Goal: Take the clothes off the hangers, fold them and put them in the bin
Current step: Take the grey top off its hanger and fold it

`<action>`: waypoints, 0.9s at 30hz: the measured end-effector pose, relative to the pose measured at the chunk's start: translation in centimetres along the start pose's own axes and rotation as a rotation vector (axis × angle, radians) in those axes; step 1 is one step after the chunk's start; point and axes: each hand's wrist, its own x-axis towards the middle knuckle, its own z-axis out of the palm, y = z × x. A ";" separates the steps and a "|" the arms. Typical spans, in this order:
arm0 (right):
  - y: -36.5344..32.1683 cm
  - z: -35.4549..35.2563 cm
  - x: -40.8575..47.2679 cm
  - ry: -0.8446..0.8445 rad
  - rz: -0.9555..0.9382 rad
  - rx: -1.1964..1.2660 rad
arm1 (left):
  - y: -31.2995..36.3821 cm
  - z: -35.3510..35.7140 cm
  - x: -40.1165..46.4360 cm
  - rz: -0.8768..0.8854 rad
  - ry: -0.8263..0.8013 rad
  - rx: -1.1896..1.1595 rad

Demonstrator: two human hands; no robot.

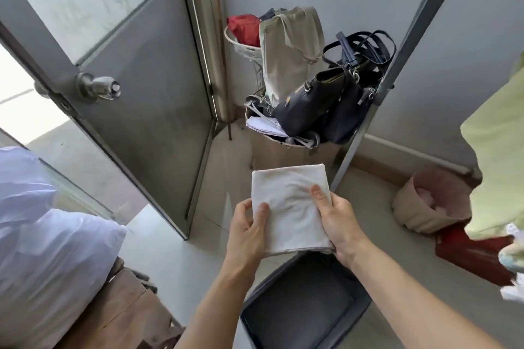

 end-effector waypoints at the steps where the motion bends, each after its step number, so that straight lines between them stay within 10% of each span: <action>1: 1.4 -0.4 0.8 -0.018 0.032 -0.013 | -1.6 0.0 0.5 -0.028 0.006 -0.019; 27: 52.6 -13.8 18.7 -0.320 0.699 -0.555 | -55.4 1.0 7.9 -0.649 0.365 0.040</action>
